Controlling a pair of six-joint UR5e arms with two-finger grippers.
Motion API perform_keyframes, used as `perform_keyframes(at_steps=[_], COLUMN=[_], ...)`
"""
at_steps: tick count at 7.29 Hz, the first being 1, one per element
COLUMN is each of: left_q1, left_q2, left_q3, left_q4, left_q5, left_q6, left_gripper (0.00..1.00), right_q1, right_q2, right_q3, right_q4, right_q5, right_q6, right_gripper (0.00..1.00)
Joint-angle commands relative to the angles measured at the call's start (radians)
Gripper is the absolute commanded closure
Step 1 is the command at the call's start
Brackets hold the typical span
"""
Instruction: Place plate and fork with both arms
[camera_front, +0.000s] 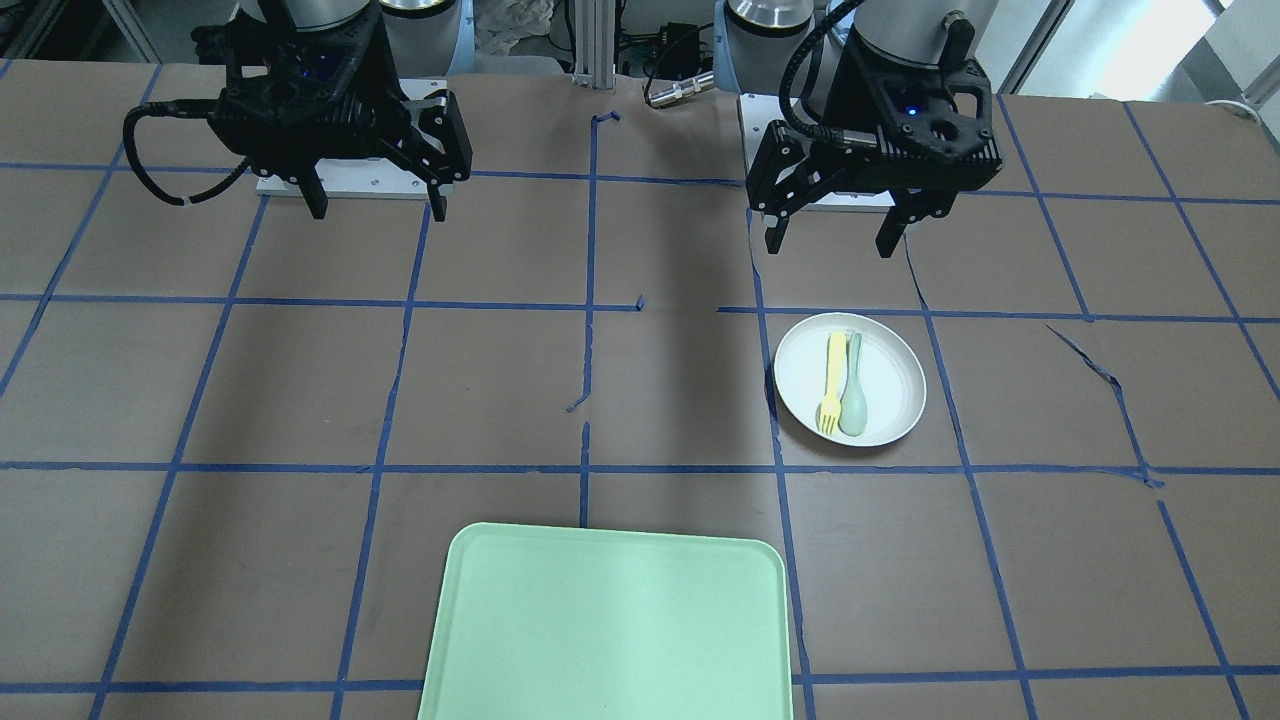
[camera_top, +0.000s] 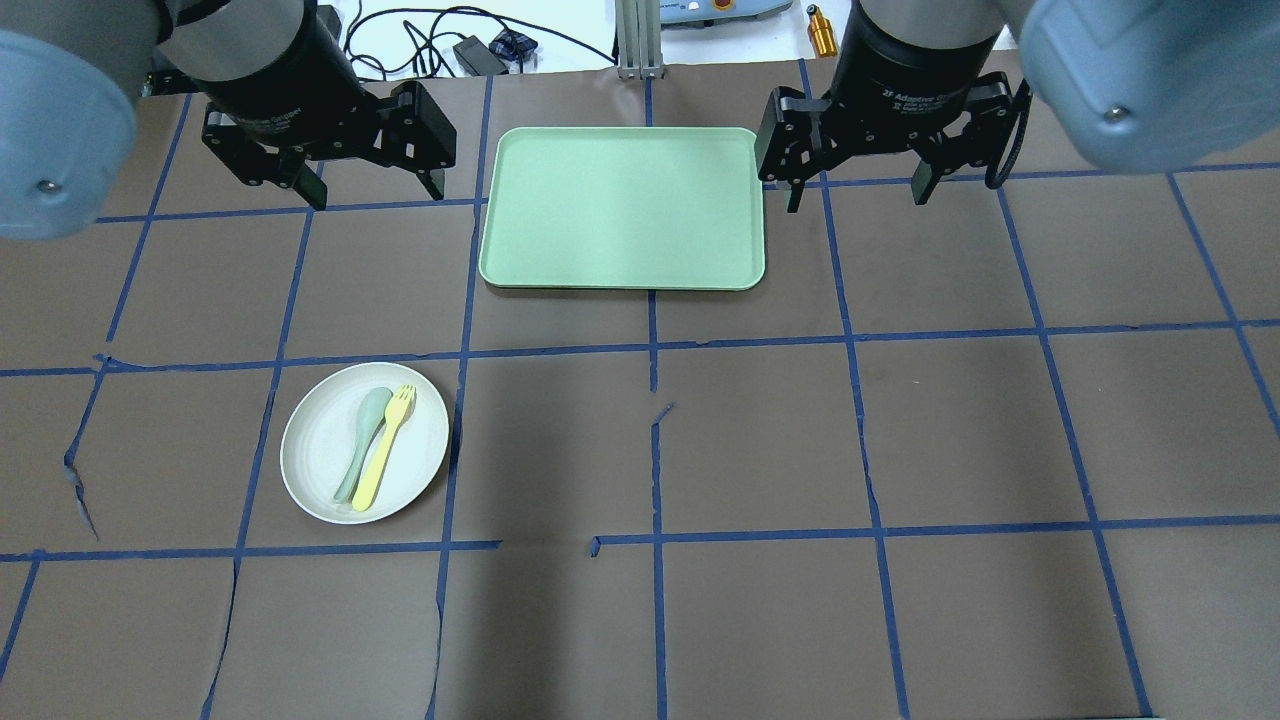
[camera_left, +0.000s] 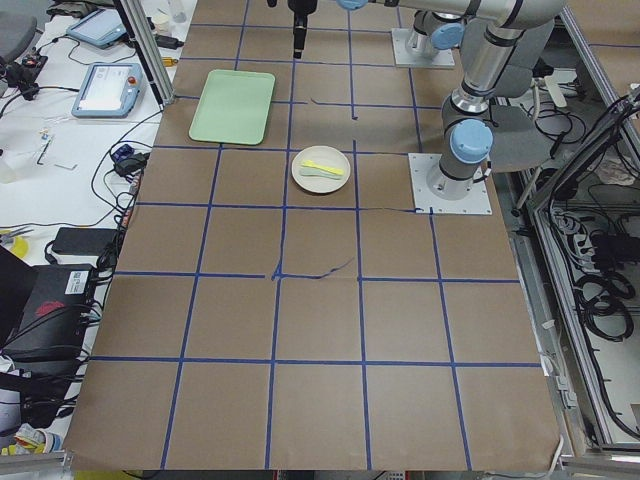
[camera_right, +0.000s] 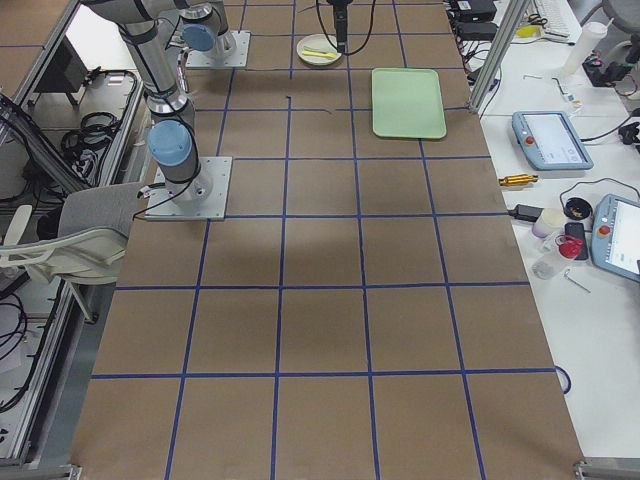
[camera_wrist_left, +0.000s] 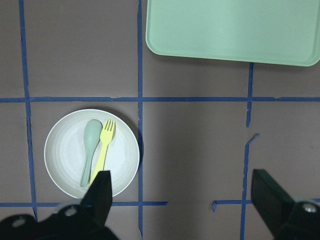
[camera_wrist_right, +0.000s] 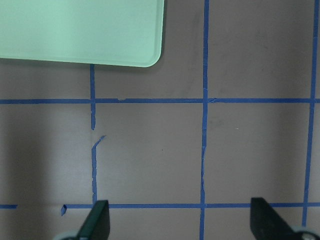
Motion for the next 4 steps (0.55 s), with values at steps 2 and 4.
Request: perform_keyframes(at_steps=[2,4], left_q1=[0.007,0.010], left_q2=[0.005,0.006], left_q3=[0.003,0.000], left_q4=[0.006,0.005], left_q5=[-0.003,-0.001], left_q6=[0.000,0.002], left_gripper=[0.00,0.00], right_q1=[0.000,0.000], right_q2=[0.004,0.004], right_q3=[-0.003,-0.003], right_q4=[0.001,0.001], right_q5=[0.002,0.000], right_q6=[0.000,0.000], right_gripper=[0.00,0.00])
